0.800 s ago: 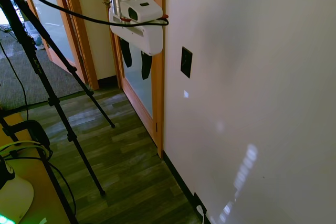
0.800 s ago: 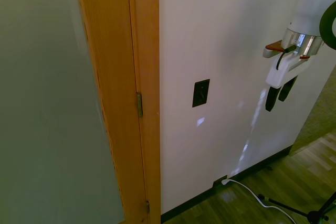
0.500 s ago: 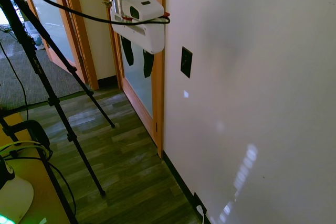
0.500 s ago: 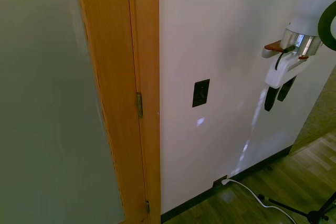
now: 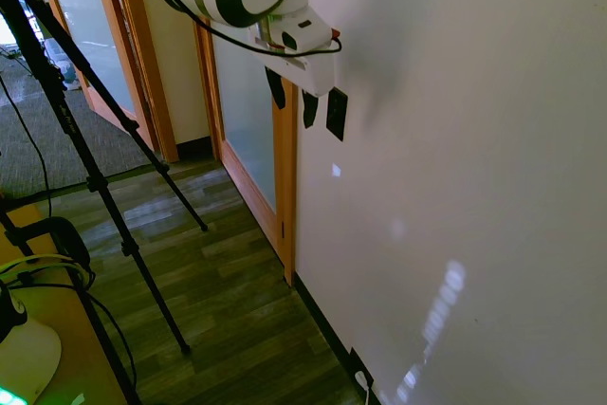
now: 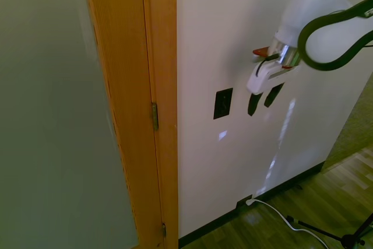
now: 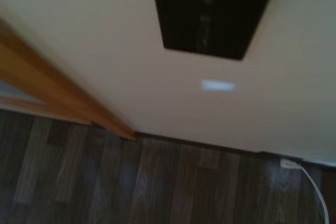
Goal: Turn on the light
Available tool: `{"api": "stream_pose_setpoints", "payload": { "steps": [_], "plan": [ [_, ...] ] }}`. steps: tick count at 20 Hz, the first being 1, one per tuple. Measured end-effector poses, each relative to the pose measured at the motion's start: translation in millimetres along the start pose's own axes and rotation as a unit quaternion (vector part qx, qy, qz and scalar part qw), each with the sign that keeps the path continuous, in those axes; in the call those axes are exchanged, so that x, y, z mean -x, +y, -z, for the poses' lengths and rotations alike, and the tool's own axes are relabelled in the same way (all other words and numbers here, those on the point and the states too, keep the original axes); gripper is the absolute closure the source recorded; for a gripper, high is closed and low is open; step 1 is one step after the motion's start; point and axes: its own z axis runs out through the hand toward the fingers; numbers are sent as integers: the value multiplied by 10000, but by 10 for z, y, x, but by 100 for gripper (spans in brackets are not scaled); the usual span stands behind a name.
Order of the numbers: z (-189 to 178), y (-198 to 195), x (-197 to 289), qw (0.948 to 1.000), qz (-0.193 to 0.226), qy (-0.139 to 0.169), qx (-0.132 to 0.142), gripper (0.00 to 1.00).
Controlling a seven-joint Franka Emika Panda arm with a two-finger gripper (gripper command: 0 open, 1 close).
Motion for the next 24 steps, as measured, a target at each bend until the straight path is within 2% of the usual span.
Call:
{"api": "stream_pose_setpoints", "payload": {
  "steps": [3, 7, 8, 13, 21, 24],
  "plan": [
    [-286, -195, -68, 9983, -353, 395, -223, 0],
    [-403, -306, -95, 9936, -704, 775, -433, 0],
    [-413, -321, -79, 9925, -766, 846, -447, 100],
    [-415, -340, -33, 9880, -957, 1123, -451, 100],
    [-439, -370, 31, 9853, -1073, 1247, -463, 100],
    [-479, -454, 46, 9847, -1060, 1267, -553, 100]
  ]
}}
